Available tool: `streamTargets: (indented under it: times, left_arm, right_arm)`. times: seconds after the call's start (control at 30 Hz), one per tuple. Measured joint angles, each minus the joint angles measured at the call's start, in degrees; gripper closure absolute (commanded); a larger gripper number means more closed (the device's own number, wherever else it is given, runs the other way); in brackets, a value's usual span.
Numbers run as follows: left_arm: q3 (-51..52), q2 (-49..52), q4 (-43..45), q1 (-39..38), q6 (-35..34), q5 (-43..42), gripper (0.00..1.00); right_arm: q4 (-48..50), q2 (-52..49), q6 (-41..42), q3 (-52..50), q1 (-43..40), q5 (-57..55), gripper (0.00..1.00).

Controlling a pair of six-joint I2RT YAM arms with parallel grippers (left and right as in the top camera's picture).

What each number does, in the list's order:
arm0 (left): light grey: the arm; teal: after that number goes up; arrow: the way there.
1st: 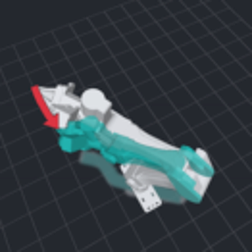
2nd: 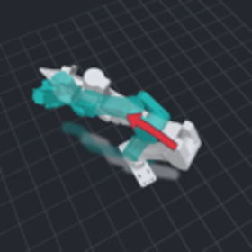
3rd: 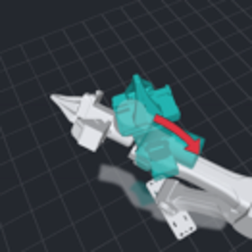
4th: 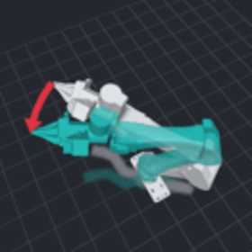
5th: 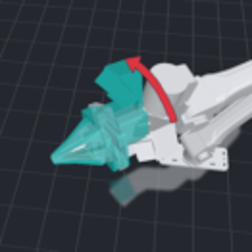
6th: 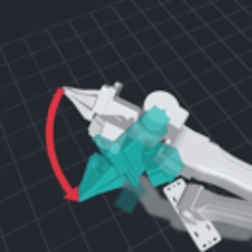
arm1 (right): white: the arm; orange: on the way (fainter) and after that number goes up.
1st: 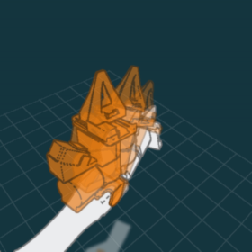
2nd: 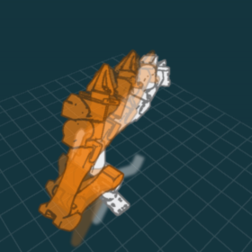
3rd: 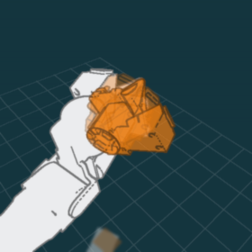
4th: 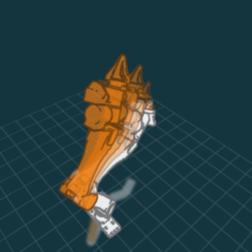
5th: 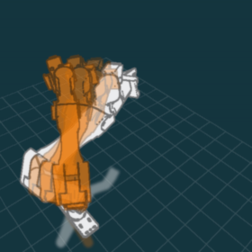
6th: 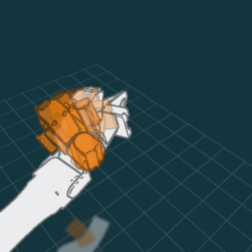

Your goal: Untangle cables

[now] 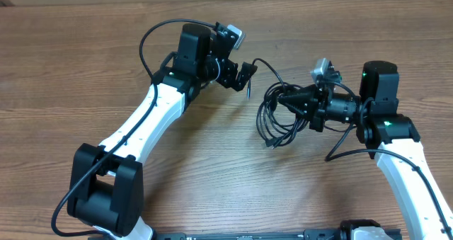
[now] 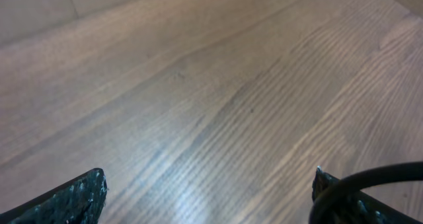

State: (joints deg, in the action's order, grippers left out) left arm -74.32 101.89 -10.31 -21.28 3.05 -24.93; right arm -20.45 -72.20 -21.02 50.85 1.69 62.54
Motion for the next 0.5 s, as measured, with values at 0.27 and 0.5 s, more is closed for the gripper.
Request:
streamTargets:
  times: [0.27, 0.5]
  left_arm:
    - [0.0, 0.0, -9.3, 0.0, -0.2, -1.5, 0.0]
    - [0.0, 0.0, -14.0, 0.0, -0.2, -5.3, 0.0]
  right_arm:
    - [-4.9, -0.3, 0.0, 0.0, 0.0, -17.0, 0.96]
    - [-7.1, -5.3, 0.0, 0.0, 0.0, -23.4, 0.96]
